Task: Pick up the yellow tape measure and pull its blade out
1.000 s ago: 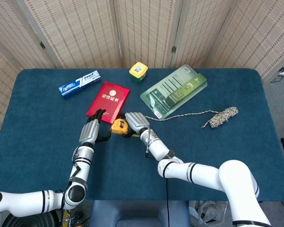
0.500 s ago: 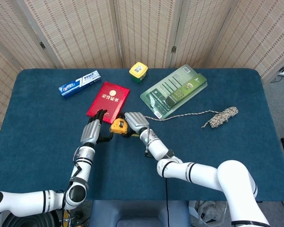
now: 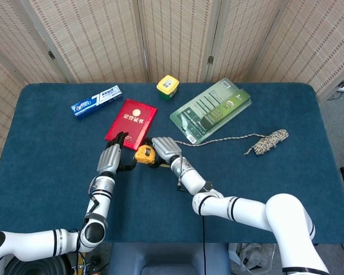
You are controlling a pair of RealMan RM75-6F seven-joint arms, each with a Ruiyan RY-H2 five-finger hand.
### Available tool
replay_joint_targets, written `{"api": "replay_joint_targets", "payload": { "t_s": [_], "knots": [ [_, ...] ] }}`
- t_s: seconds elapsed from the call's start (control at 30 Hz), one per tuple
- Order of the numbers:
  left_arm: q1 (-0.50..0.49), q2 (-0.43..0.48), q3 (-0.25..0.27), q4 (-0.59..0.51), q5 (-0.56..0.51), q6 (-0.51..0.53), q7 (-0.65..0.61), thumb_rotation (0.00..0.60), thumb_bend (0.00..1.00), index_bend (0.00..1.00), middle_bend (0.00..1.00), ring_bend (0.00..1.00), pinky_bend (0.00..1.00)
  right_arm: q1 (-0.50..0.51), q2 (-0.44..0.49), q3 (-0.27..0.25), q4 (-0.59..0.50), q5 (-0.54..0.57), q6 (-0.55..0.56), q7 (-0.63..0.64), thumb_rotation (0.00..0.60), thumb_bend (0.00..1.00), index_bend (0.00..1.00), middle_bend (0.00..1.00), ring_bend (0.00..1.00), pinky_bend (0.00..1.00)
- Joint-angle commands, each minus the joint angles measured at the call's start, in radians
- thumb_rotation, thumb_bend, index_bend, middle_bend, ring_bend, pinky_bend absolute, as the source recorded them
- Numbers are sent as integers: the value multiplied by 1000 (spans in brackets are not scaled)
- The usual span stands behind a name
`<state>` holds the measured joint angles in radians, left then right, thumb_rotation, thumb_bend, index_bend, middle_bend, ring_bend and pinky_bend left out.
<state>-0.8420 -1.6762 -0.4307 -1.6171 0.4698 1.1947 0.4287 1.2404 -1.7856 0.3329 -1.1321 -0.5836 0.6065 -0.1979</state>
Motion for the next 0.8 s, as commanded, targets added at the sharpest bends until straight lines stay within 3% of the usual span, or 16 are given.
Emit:
{"api": "replay_joint_targets", "payload": {
  "t_s": [0.03, 0.53, 0.8],
  "knots": [
    [1, 3, -1, -2, -2, 0, 1, 600, 404, 0, 0, 0, 0, -1, 4, -2, -2, 0, 1, 0, 600, 308, 474, 461, 352, 216],
    [11, 33, -22, 5, -41, -9, -3, 600, 442, 13, 0, 0, 0, -18, 40, -13, -38, -16, -4, 19, 600, 308, 474, 461, 356, 216],
    [14, 49, -24, -3, -67, -32, -10, 600, 524, 384, 0, 0, 0, -18, 45, -17, -40, -15, -3, 24, 600, 308, 474, 461, 356, 216]
  ]
}}
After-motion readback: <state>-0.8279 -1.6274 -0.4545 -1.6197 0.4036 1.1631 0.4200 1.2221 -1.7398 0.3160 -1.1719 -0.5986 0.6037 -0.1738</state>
